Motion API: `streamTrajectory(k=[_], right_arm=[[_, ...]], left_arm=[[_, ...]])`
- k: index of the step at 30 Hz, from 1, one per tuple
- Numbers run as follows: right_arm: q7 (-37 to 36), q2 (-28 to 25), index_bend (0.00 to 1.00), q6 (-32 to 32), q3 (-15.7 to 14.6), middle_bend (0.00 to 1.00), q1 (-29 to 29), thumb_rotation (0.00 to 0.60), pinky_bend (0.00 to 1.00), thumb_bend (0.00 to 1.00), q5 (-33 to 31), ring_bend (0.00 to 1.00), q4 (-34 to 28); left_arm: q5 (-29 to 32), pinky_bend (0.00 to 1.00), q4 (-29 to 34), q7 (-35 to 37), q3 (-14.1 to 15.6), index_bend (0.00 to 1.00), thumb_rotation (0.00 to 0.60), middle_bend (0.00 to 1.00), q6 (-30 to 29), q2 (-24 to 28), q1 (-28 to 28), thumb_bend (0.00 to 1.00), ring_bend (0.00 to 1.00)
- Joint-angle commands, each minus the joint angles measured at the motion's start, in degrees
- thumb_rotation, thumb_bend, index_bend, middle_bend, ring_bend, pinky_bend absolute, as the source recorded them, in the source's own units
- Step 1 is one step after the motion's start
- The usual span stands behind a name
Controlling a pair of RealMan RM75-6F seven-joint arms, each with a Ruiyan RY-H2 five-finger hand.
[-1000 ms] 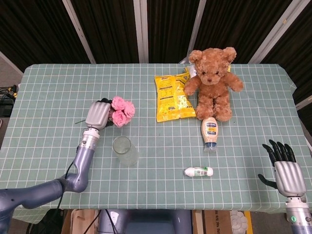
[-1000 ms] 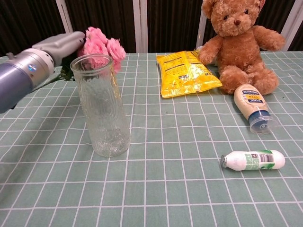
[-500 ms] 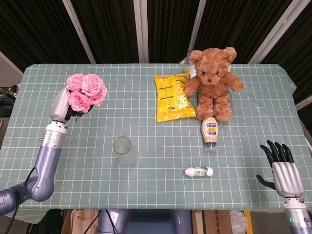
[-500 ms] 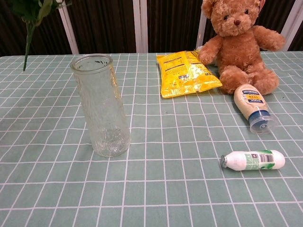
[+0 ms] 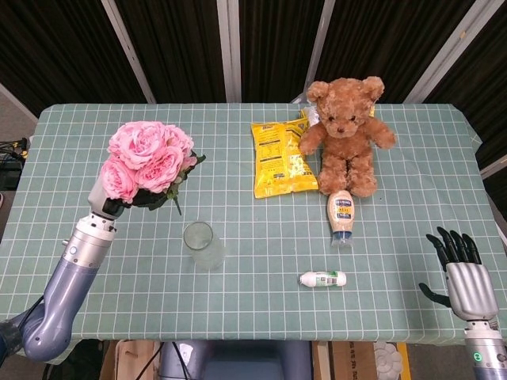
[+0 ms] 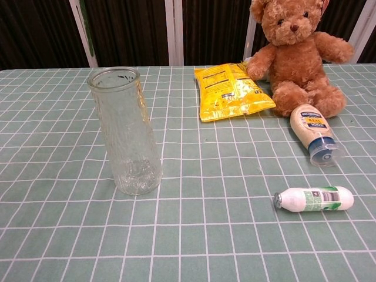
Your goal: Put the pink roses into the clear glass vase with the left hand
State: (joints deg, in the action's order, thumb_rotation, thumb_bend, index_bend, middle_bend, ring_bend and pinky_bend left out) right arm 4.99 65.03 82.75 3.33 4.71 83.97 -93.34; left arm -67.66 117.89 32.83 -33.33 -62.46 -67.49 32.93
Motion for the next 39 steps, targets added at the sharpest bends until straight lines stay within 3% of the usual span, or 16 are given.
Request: streamTrajectory(k=[1, 15, 33, 39], right_arm=[[-0.38, -0.11, 0.15, -0.13, 0.14, 0.07, 0.01, 0.6, 0.0, 0.19, -0.31, 0.04, 0.16], [-1.71, -0.67, 0.15, 0.41, 0.42, 0.07, -0.27, 0.6, 0.0, 0.19, -0.38, 0.04, 0.23], [-2.2, -1.04, 0.15, 1.06, 0.51, 0.07, -0.63, 0.6, 0.0, 0.19, -0.19, 0.04, 0.06], [-2.48, -1.21, 0.15, 1.14, 0.55, 0.07, -0.73, 0.6, 0.0, 0.19, -0.26, 0.04, -0.03]], left_arm=[[1.17, 0.46, 2.15, -2.87, -0.35, 0.37, 0.6, 0.41, -0.88, -0.02, 1.32, 0.49, 0.28], [5.01, 0.46, 5.41, -6.4, 0.77, 0.37, 0.6, 0.41, -1.47, -1.43, 4.38, 0.49, 0.29], [1.91, 0.46, 2.19, -7.19, 7.57, 0.37, 0.6, 0.41, -0.04, -4.73, 4.94, 0.49, 0.29], [-1.91, 0.45, -1.39, -2.71, 10.76, 0.37, 0.6, 0.4, 2.8, -5.32, 4.43, 0.49, 0.28]])
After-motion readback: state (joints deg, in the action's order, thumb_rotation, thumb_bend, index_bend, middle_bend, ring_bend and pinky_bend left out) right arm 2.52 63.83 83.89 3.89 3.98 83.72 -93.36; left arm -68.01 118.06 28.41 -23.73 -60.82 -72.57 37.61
